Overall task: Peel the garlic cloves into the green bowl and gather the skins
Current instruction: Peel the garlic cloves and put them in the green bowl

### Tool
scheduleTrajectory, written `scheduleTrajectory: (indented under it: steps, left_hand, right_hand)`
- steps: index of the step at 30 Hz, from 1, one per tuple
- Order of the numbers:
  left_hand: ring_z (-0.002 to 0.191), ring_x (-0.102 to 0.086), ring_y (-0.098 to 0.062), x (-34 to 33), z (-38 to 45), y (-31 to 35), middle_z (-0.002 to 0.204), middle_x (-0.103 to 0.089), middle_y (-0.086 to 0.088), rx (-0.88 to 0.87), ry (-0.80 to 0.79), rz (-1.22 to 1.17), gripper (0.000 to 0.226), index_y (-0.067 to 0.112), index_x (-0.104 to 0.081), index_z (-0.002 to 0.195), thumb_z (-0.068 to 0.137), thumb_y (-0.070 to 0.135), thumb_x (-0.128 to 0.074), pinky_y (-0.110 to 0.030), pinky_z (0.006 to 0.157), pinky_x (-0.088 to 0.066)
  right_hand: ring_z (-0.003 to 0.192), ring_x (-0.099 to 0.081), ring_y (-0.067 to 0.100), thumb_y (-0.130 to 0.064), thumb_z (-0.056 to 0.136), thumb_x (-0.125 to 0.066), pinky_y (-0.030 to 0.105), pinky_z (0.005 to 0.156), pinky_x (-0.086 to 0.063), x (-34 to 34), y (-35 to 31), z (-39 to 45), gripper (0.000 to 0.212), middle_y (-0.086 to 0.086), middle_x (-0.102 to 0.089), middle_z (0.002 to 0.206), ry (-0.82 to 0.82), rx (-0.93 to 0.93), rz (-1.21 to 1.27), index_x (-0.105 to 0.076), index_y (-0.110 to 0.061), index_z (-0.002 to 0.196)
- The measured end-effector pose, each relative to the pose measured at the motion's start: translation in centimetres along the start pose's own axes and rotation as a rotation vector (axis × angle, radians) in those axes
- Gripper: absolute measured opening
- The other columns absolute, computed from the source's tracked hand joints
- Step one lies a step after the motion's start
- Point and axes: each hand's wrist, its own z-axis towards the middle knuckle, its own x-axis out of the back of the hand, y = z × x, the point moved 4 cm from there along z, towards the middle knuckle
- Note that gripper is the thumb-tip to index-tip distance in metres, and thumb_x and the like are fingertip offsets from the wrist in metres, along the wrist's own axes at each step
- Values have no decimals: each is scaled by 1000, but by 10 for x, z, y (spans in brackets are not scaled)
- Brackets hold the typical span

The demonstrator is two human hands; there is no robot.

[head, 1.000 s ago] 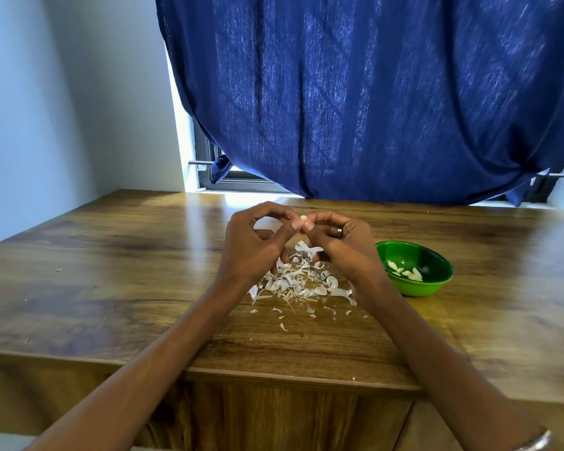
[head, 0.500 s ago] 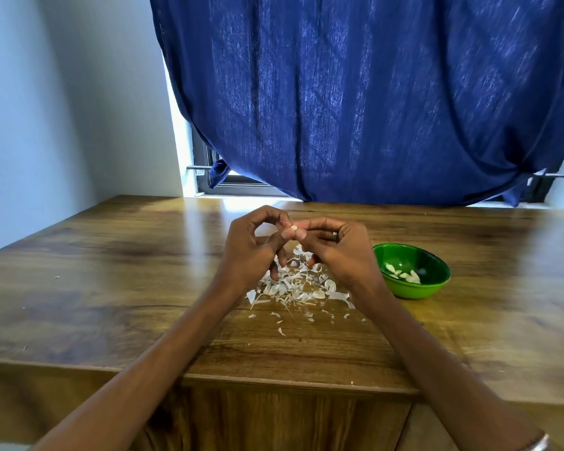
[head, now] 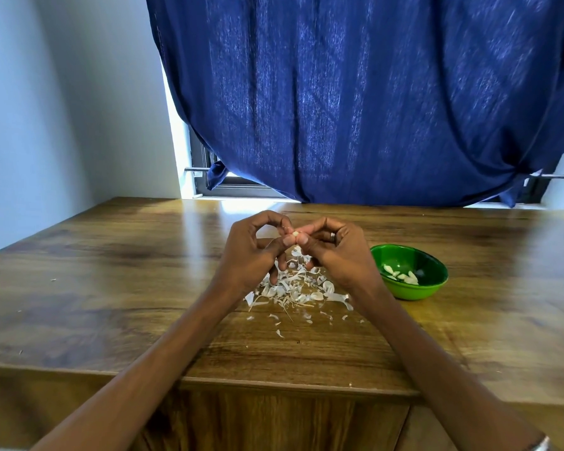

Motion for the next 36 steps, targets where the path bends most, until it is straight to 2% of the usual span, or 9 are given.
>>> scheduleTrajectory:
  steps: [4,9,15,19,22,26,31,34,36]
  left_hand:
    - [42,-53,-15,-1,-1,-1,54,-56,2,18,-5,-1,12,0,-64,93,90,7,-73,-27,36,-46]
    - [43,-55,-17,-1,-3,-3,65,-54,-5,14,10,33,14,-1,-64,94,90,7,-75,-27,39,-47]
    - [45,-57,-18,-4,-2,-4,73,-50,-16,7,-21,27,9,0,-63,92,95,3,-70,-32,39,-51]
    - [47,-56,-21,-4,0,-2,83,-57,-24,-5,-2,10,8,0,-61,94,95,2,-68,-29,37,-48]
    - [49,-56,-21,-4,1,-3,93,-60,-16,-12,19,20,4,2,-61,98,98,-1,-62,-29,37,-47]
    - [49,-57,-20,-2,3,-7,85,-60,-4,-4,47,52,6,5,-60,102,102,0,-57,-30,36,-46]
    - [49,-55,-22,-5,2,-6,82,-59,-15,-18,42,138,6,6,-56,105,104,1,-53,-29,36,-45]
    - [47,-55,-17,-4,0,-3,81,-59,-8,-52,59,154,7,8,-56,102,103,1,-55,-30,34,-45]
    - [45,-55,-15,-3,0,-3,78,-58,-3,-66,81,163,8,8,-56,100,101,0,-58,-31,33,-45]
  right_hand:
    - [68,-67,0,-6,87,-74,17,54,-52,1,2,0,8,13,-73,95,-6,13,-55,-65,-7,86]
    - [58,-62,-3,-4,89,-73,16,50,-50,-2,2,-3,14,4,-66,81,-20,51,-101,-61,-6,82]
    - [60,-63,-2,-1,91,-69,16,51,-50,-3,4,-1,15,19,-67,95,-5,30,-57,-57,8,92]
    - [68,-68,2,-2,90,-70,19,51,-52,-3,5,1,13,14,-71,99,17,43,-27,-59,5,92]
    - [74,-71,7,-7,88,-74,20,52,-53,-3,5,3,10,9,-75,97,37,51,-15,-66,-2,91]
    - [72,-71,8,-8,86,-76,20,53,-53,-3,5,3,6,6,-77,90,52,35,26,-72,-7,91]
    - [73,-72,11,-8,87,-75,20,52,-52,-3,6,3,12,7,-77,90,55,29,28,-72,-7,99]
    - [77,-74,14,-10,87,-77,19,52,-52,-3,4,3,19,3,-78,92,51,36,35,-73,-11,105]
    - [78,-74,12,-12,85,-79,19,52,-52,-2,4,3,17,0,-78,92,67,58,10,-76,-13,102]
